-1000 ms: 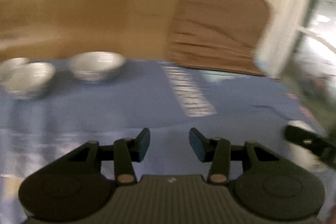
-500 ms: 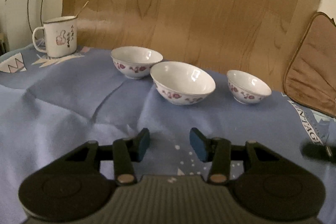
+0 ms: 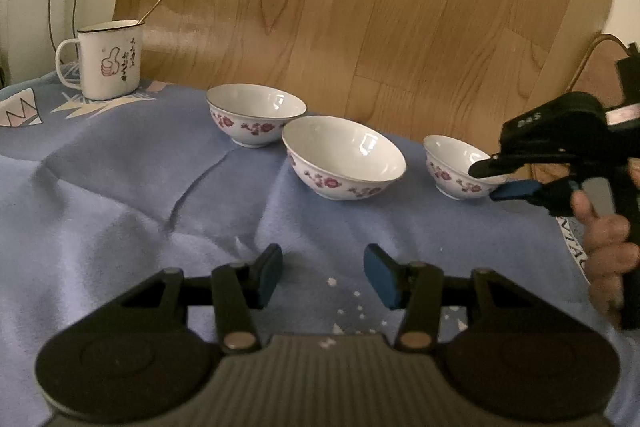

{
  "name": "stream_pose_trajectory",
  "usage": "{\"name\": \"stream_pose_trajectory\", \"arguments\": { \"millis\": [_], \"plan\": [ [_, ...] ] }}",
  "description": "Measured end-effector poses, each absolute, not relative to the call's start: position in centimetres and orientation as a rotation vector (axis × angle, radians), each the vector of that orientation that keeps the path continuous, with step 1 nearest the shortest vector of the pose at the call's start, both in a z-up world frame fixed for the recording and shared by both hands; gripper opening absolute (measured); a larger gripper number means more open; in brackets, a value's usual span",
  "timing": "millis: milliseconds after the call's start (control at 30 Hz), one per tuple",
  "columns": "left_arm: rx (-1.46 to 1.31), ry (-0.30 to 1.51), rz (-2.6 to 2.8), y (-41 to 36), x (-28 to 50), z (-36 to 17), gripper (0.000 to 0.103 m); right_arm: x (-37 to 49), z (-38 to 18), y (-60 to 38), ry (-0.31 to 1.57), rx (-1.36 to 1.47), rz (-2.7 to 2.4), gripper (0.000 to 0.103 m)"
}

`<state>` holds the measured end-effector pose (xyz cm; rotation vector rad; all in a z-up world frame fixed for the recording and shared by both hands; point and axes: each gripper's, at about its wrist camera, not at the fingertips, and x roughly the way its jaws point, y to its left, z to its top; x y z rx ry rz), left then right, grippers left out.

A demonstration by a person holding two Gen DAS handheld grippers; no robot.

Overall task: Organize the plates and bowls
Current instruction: 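Grasp a white floral bowl rim with the right gripper while the left gripper grasps another bowl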

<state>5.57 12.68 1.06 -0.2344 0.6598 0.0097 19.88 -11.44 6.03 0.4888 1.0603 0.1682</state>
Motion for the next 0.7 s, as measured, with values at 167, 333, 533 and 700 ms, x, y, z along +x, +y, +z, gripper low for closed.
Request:
{"name": "stream_pose_trajectory", "arguments": {
  "millis": [167,333,533,700],
  "plan": [
    [-0.262,0.66,0.0,13.1,5.6,1.1,0.046,20.3,5.8,-11.5,1.081,0.458,0.151,0.013],
    [-0.364,0.648,-0.053,14.5,5.3,1.3,0.047,17.8,7.4,-12.9,1.102,0.49,0.23,0.007],
    [-0.358,0.578,-0.193,13.4,3.9,2.4,0.047,12.0,9.1,-12.8,1.2,0.504,0.403,0.007],
    [-0.267,0.635,-0.215,11.6,4.3,1.6,0.025,9.0,9.6,-12.1,1.219,0.498,0.485,0.009]
  ]
}}
